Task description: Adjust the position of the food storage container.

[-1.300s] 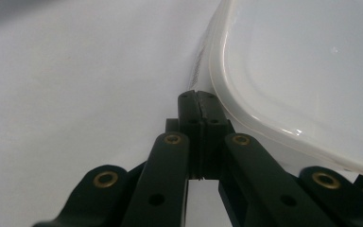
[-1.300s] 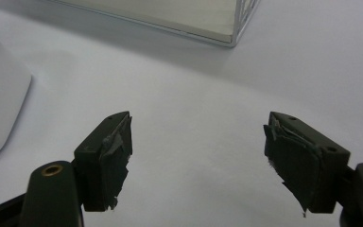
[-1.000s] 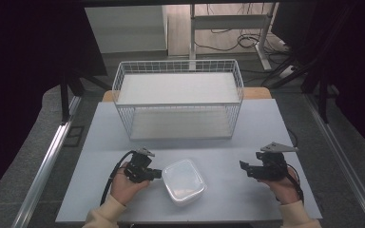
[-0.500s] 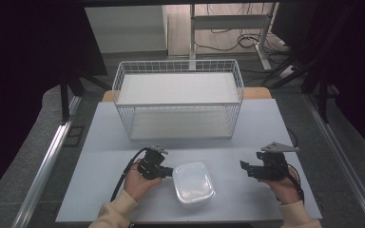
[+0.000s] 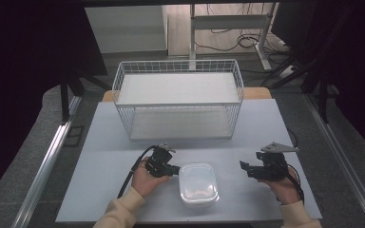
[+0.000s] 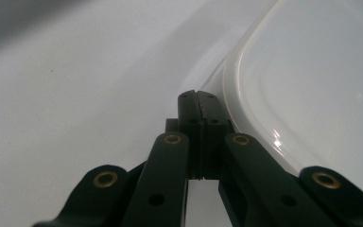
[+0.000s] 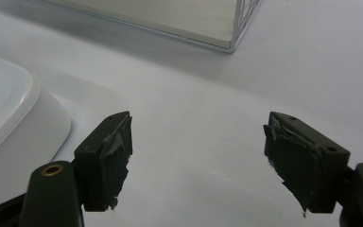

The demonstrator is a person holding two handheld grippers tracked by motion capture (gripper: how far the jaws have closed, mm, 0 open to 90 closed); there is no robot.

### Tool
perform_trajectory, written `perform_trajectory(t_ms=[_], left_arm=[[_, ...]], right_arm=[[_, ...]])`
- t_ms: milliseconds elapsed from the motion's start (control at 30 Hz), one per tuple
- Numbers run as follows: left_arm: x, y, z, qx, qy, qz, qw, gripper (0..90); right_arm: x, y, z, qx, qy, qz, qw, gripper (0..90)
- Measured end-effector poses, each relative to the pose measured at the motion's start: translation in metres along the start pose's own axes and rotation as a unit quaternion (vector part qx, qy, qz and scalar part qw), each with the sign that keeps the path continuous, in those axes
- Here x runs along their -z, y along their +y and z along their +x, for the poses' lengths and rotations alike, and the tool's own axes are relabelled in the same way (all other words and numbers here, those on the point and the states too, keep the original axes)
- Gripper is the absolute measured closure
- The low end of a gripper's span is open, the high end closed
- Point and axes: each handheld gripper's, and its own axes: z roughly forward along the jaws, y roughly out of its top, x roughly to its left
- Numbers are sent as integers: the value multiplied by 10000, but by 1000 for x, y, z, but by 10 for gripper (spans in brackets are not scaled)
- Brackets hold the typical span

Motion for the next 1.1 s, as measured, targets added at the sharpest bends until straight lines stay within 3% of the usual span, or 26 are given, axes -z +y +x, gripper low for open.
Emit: perform_trajectory(t_ms=[233,367,400,467,533,600,633,667,733,833,967,1100], left_arm=[[3,-1,1,23,43,-74,10000,897],[13,-6,3,61,128,-246,9996,889],[21,-10,5,146,165,-410,9989,872],[26,-13,7,196,192,-507,9983,860],[39,-18,8,330,257,-764,9962,738],[43,-20,8,416,260,-867,9950,584],[47,-21,8,477,257,-967,9938,584],[51,-23,6,543,212,-1055,9927,475],[60,-27,1,564,72,-1218,9909,429],[66,-29,-3,561,112,-1316,9897,353],[76,-35,-5,758,123,-1500,9857,299],[78,-39,-5,878,12,-1535,9842,287]], right_arm=[[0,1,2,4,15,-16,10000,239],[1,0,1,1,17,-21,10000,240],[1,0,1,-19,37,-40,10000,238],[2,1,2,-51,83,-57,9999,237],[2,2,4,-70,199,-67,9998,237],[3,3,7,-77,292,-76,9995,237],[3,3,7,-77,292,-76,9995,237],[3,5,9,-62,422,-88,9991,236],[4,6,12,-65,513,-65,9986,237],[5,7,15,-69,666,-20,9978,236],[6,8,19,-65,836,43,9965,234],[6,9,20,-82,923,81,9957,234]])
